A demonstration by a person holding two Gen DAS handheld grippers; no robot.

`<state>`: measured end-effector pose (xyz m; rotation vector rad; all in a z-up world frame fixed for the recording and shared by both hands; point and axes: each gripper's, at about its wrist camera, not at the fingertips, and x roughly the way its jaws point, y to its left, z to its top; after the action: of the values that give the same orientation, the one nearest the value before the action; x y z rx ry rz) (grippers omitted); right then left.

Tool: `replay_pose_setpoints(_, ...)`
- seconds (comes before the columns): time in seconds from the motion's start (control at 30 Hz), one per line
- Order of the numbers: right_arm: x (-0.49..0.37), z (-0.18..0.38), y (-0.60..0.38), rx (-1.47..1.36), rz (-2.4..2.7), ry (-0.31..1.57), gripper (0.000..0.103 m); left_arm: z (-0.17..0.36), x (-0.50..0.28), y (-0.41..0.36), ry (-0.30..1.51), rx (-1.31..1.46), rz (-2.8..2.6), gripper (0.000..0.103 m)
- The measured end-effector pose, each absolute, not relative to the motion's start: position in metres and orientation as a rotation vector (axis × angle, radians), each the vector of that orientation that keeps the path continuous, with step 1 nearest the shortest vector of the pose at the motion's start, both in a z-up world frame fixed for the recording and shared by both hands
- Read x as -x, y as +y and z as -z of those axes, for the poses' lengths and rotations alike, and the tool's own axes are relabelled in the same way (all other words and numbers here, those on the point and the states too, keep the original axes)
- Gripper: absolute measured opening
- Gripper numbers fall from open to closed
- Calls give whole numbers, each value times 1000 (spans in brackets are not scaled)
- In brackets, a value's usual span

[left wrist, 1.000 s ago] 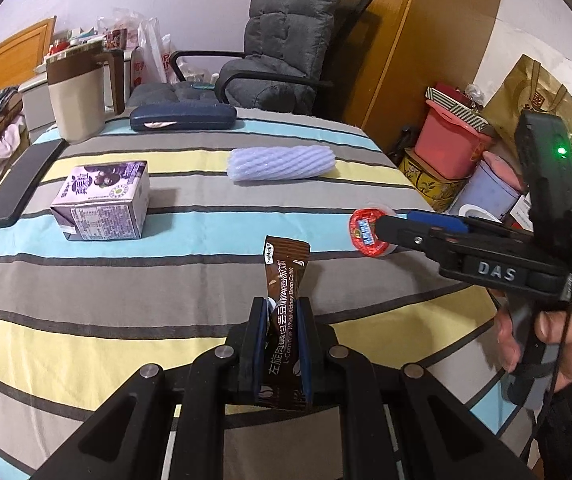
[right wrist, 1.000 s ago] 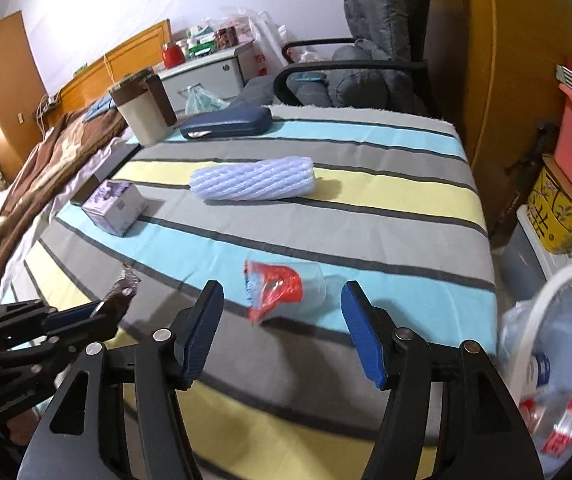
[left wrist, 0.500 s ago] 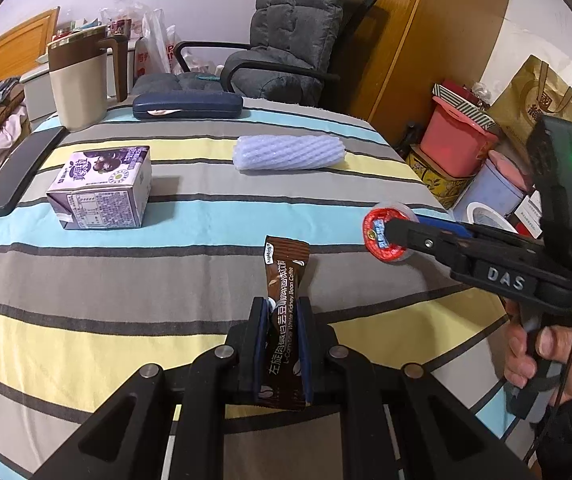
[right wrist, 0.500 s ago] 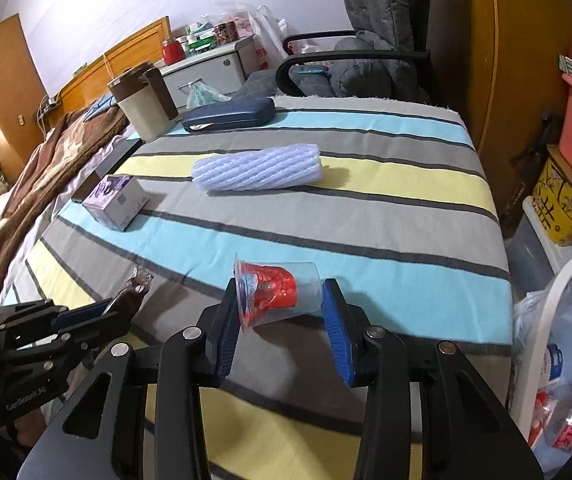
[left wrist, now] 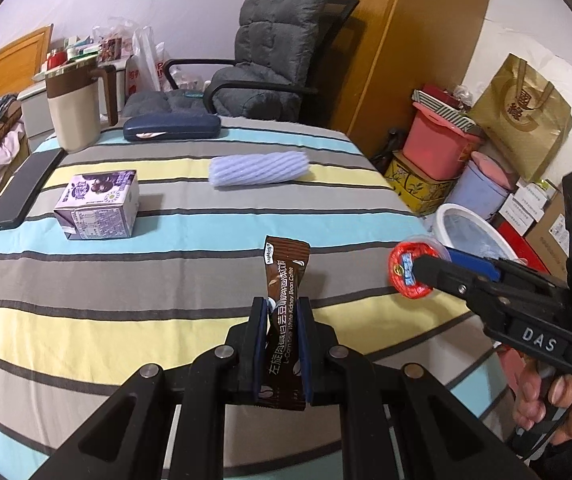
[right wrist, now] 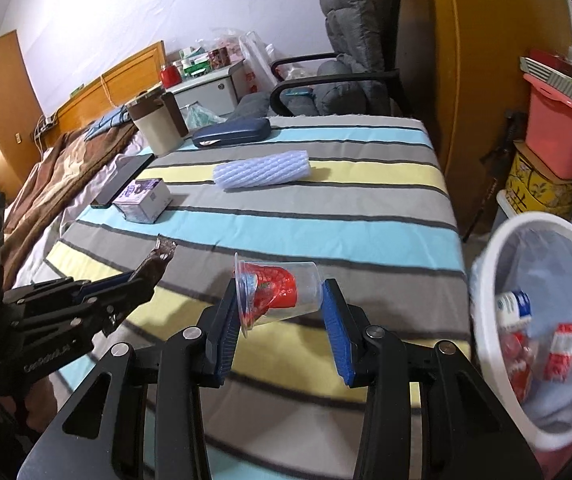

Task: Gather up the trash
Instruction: 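Carry the brown wrapper and red-lidded cup over the white bin with both grippers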

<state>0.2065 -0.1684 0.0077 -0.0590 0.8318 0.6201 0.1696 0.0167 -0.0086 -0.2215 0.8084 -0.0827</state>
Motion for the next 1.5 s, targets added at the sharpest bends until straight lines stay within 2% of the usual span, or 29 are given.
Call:
replay_pose_setpoints(0.57, -177, -25, -209, 28, -511, 763, 42, -10, -157, -37, 800, 162, 182, 14)
replay_pose_setpoints(1.5, -176, -24, -307, -83, -283, 733, 42, -27, -212, -157, 809, 79, 426, 14)
